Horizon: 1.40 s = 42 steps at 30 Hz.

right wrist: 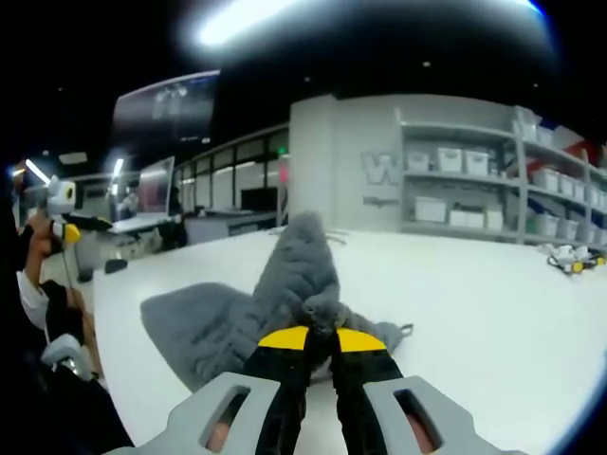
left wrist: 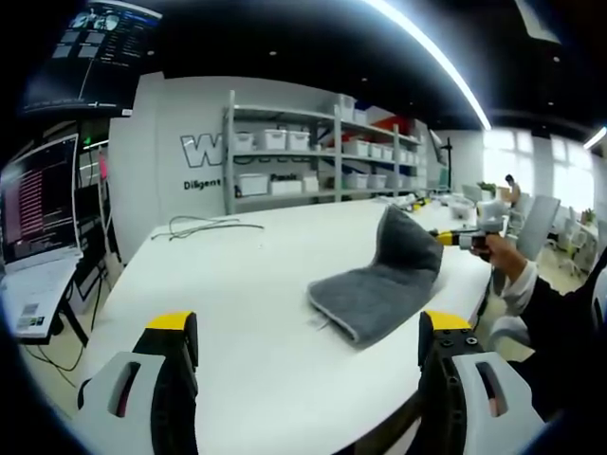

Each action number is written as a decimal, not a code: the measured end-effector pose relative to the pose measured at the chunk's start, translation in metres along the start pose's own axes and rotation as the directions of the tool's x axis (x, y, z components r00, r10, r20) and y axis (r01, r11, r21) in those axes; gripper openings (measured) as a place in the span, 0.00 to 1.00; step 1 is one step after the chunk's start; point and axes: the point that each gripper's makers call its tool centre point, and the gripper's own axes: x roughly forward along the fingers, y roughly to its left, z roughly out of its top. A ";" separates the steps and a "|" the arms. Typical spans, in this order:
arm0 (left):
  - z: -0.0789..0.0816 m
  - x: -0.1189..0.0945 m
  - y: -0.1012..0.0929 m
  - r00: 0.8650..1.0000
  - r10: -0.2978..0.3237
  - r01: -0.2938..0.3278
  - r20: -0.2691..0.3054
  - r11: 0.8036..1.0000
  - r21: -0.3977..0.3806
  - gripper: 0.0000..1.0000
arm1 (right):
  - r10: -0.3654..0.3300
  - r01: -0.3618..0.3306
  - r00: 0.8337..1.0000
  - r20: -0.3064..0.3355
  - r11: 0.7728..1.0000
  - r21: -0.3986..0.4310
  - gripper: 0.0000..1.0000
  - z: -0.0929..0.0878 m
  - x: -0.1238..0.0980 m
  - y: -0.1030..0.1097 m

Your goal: Open the folded towel by lifting each exposed corner and separating the folded layers until the towel lies flat within the target outline without major curled edges

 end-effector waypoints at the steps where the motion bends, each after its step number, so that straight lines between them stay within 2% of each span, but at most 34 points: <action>1: 0.000 0.000 0.000 1.000 0.000 0.000 -0.001 1.000 0.001 0.95 | -0.001 0.001 1.000 0.000 1.000 0.001 0.05 0.000 0.000 0.000; 42: -0.003 0.003 0.003 1.000 -0.001 0.001 -0.016 1.000 0.004 0.94 | -0.020 0.021 0.999 -0.031 0.999 0.039 0.05 -0.018 -0.010 -0.004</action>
